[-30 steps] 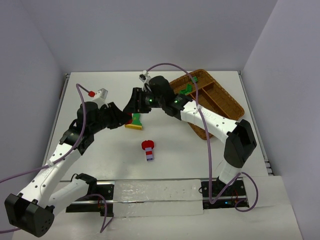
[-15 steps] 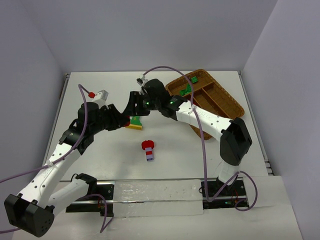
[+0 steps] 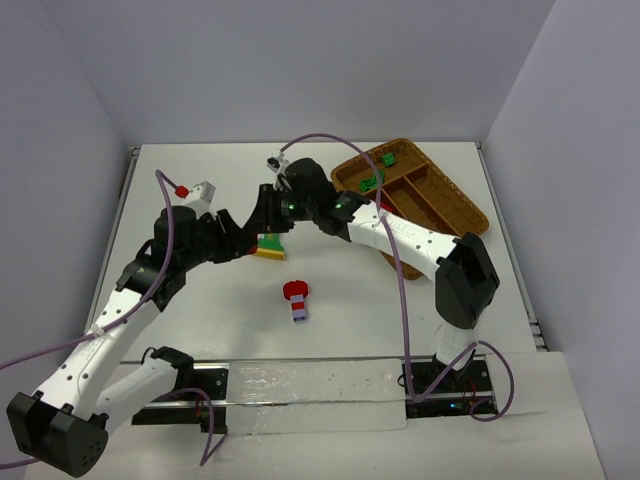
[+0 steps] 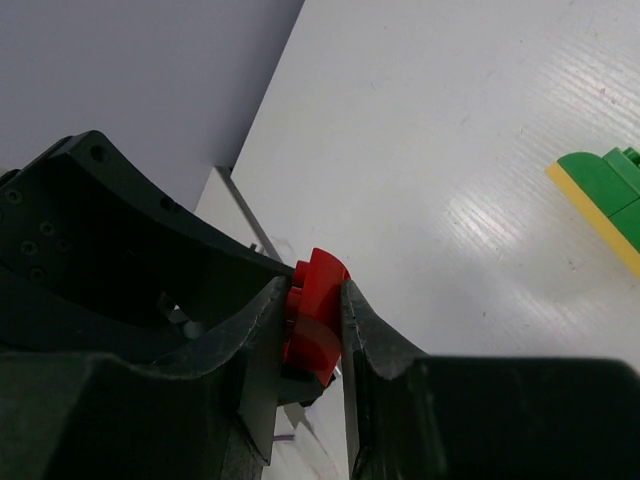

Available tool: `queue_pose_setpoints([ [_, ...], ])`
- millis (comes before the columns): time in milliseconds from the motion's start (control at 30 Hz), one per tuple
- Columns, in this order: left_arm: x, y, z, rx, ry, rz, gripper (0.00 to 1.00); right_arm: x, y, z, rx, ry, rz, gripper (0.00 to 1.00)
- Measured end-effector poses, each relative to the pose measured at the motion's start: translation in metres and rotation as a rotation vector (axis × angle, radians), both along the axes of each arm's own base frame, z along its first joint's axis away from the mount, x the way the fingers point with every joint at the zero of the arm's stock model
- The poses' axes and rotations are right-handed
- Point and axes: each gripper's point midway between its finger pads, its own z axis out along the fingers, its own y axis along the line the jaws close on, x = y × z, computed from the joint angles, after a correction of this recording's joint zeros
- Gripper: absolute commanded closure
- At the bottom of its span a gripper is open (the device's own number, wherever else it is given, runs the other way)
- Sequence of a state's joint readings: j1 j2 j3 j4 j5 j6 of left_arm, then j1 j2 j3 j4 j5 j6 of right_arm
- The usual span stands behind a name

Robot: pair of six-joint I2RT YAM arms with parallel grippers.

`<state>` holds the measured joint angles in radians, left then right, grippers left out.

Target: Sort the legos into containers by color

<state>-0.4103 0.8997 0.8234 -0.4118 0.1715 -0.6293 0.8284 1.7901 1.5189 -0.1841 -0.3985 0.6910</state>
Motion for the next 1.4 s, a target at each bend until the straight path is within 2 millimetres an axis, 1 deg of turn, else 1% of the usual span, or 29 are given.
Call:
queue_pose_setpoints([
  [33,0.0,0.001,0.0,0.007,-0.004,-0.001,0.11,0.0,0.0,-0.001,-0.001,0.004,-0.001,1.0],
  [67,0.0,0.001,-0.001,0.011,0.0,-0.001,0.01,0.0,0.0,-0.002,-0.002,0.005,-0.006,1.0],
  [333,-0.001,0.003,0.0,0.027,0.0,-0.001,0.01,0.01,-0.004,-0.008,-0.033,-0.011,-0.067,1.0],
  [433,-0.003,0.004,0.002,0.031,0.002,0.0,0.01,0.018,-0.012,-0.013,-0.059,-0.025,-0.104,1.0],
  [500,-0.003,0.007,0.006,0.033,-0.006,0.01,0.01,0.024,-0.024,-0.02,-0.088,-0.028,-0.137,1.0],
  [567,-0.003,0.01,0.011,0.036,-0.019,0.023,0.01,0.035,-0.045,-0.028,-0.126,-0.033,-0.193,1.0],
  [633,-0.004,0.011,0.014,0.036,-0.028,0.031,0.01,0.051,-0.079,-0.035,-0.169,-0.044,-0.277,1.0],
  [700,-0.004,0.012,0.015,0.037,-0.029,0.035,0.01,0.069,-0.119,-0.039,-0.216,-0.063,-0.382,1.0],
  [767,-0.004,0.012,0.012,0.039,-0.021,0.036,0.01,0.087,-0.17,-0.041,-0.269,-0.087,-0.514,1.0],
  [800,-0.003,0.012,0.011,0.04,-0.015,0.036,0.01,0.092,-0.196,-0.041,-0.297,-0.1,-0.576,1.0],
  [867,-0.002,0.011,0.007,0.042,0.0,0.038,0.01,0.099,-0.245,-0.042,-0.354,-0.118,-0.701,1.0],
  [933,0.0,0.01,0.002,0.046,0.019,0.041,0.01,0.102,-0.288,-0.042,-0.402,-0.132,-0.806,1.0],
  [1033,0.001,0.01,-0.009,0.054,0.052,0.046,0.01,0.101,-0.334,-0.049,-0.473,-0.139,-0.916,1.0],
  [1133,0.0,0.01,-0.019,0.057,0.079,0.051,0.01,0.1,-0.364,-0.06,-0.544,-0.134,-0.979,1.0],
  [1233,0.0,0.01,-0.024,0.06,0.094,0.055,0.01,0.098,-0.382,-0.074,-0.611,-0.12,-1.007,0.97],
  [1300,0.0,0.01,-0.025,0.063,0.098,0.057,0.01,0.098,-0.387,-0.084,-0.644,-0.106,-1.01,0.86],
  [1333,0.0,0.011,-0.026,0.065,0.098,0.059,0.01,0.098,-0.389,-0.089,-0.661,-0.098,-1.01,0.77],
  [1367,0.001,0.011,-0.026,0.065,0.098,0.06,0.01,0.099,-0.391,-0.095,-0.676,-0.089,-1.009,0.63],
  [1400,0.001,0.011,-0.026,0.066,0.098,0.061,0.01,0.099,-0.391,-0.1,-0.69,-0.081,-1.004,0.43],
])
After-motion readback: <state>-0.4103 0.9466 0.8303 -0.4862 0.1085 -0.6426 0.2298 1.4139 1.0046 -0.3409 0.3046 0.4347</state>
